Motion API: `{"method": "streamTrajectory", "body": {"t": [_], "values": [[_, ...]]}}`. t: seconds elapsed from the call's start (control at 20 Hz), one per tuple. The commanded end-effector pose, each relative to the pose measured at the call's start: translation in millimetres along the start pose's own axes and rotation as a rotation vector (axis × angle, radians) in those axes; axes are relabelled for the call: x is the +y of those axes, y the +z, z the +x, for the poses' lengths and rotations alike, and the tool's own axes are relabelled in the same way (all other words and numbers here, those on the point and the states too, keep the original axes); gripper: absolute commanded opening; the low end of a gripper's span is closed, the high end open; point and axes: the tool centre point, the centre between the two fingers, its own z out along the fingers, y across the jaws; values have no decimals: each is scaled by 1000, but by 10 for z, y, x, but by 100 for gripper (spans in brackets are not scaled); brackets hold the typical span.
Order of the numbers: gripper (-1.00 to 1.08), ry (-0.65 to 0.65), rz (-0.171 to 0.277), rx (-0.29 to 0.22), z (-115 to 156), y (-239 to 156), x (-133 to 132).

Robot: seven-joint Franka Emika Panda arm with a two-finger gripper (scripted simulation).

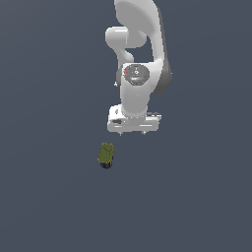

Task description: Pick up the object and move it to a goal position.

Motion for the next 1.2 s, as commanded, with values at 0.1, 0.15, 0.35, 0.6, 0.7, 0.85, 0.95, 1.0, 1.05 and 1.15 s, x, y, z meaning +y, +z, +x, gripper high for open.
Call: {"method": "streamTrajectory", "body": {"t": [0.1,0.15,0.35,0.6,0.7,0.85,0.95,1.0,1.05,1.15], "values": [[100,-2,1,2,5,-18,-7],[100,-4,1,4,10,-41,-17],[100,-21,6,19,35,-192,-89],[100,-28,7,24,32,-245,-126],[100,-25,7,23,43,-225,-102],[100,-16,8,25,90,-192,-23],[100,-6,8,27,138,-155,62],[100,0,8,29,166,-131,115],[100,7,8,30,196,-104,175],[100,23,8,34,265,-41,316]]}}
